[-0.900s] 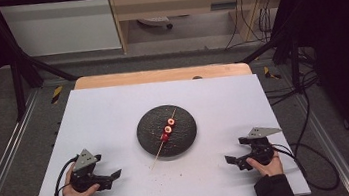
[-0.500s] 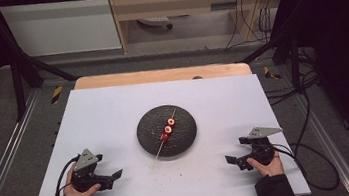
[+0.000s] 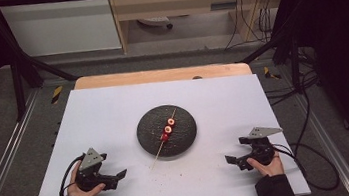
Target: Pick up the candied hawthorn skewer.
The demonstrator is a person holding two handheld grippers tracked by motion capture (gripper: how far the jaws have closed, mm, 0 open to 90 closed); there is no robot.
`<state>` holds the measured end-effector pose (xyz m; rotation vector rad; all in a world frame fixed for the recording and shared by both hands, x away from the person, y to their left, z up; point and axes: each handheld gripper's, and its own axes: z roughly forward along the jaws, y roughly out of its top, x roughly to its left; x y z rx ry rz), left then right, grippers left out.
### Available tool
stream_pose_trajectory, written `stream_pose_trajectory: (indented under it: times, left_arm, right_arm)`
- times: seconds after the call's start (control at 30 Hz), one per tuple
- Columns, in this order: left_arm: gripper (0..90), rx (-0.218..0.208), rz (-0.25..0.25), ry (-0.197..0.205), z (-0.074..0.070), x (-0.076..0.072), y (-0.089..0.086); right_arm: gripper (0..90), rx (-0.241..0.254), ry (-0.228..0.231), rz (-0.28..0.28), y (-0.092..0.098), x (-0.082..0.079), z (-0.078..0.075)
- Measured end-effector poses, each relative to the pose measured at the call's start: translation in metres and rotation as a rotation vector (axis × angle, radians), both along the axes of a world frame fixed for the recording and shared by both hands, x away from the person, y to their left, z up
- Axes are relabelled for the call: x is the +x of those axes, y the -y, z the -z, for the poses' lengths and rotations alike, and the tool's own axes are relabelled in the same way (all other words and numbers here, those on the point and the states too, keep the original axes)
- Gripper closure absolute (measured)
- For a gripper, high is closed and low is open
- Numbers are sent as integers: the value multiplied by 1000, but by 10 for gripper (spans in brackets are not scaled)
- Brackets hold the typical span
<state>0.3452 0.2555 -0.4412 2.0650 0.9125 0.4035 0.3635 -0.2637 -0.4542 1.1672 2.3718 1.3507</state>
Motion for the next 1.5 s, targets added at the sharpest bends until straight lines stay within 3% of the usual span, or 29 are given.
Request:
stream_pose_trajectory:
  times: [0.4,0.8,1.13,1.5]
  left_arm:
    - [43,6,14,-6,-10,0,22]
    - [86,25,27,-28,-22,6,61]
    - [218,59,42,-55,-25,13,91]
    - [398,40,3,-102,-25,31,118]
  right_arm:
    - [7,0,1,4,0,0,0]
    - [7,-5,0,5,0,0,-1]
    - [7,-9,1,5,-1,0,-1]
    - [7,-8,0,8,-1,0,-1]
